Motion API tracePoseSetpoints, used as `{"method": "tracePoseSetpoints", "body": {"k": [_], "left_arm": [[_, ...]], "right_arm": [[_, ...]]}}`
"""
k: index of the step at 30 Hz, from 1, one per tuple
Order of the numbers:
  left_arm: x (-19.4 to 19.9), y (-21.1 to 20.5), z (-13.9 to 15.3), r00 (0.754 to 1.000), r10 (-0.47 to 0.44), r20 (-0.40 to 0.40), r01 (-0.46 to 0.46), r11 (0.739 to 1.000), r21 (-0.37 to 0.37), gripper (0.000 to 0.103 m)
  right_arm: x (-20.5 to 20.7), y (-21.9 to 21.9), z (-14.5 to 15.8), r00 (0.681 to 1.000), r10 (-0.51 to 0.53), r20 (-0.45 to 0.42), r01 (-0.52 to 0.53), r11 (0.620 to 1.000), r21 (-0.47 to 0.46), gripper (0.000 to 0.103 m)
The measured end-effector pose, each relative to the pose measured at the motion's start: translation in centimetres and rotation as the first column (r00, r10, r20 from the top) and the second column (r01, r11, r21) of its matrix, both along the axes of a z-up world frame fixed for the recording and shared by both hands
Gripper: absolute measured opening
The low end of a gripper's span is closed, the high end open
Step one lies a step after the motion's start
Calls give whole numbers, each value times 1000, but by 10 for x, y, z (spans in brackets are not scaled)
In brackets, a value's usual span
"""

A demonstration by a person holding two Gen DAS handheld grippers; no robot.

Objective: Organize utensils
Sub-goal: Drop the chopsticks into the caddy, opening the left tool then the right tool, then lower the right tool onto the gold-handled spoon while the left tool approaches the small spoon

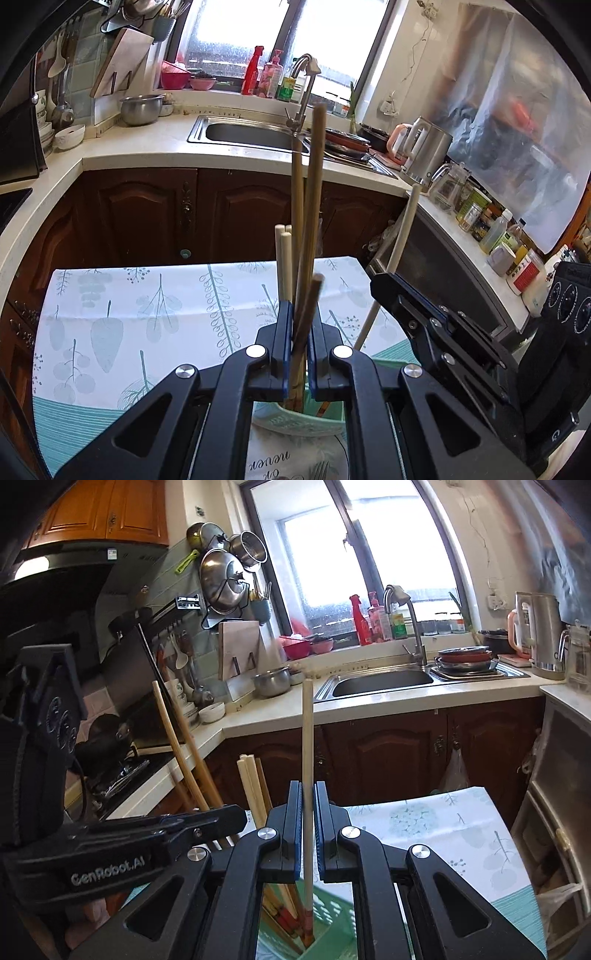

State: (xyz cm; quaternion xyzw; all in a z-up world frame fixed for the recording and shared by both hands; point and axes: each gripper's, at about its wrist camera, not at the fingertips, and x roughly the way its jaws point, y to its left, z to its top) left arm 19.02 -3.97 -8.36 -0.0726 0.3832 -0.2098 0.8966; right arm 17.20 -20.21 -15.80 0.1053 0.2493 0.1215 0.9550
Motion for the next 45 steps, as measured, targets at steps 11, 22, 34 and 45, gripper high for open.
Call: {"method": "tracePoseSetpoints", "body": {"k": [11, 22, 34, 45], "left_arm": [[-22, 5, -6, 999, -25, -36, 26, 999, 19, 4], [-32, 9, -3, 997, -38, -73, 40, 999, 30, 15], [-57, 26, -2, 984, -58, -168, 68, 996, 58, 20], [-109, 43, -29, 950, -52, -307, 102, 984, 149, 25]], "right_arm": [[-58, 14, -3, 998, -13, 65, 19, 996, -89, 6], [-57, 36, -4, 996, 75, -45, -80, 988, -134, 7], [-73, 40, -4, 979, 97, -181, -115, 989, -91, 16], [-160, 40, -20, 935, 41, -353, -78, 993, -91, 16]]}}
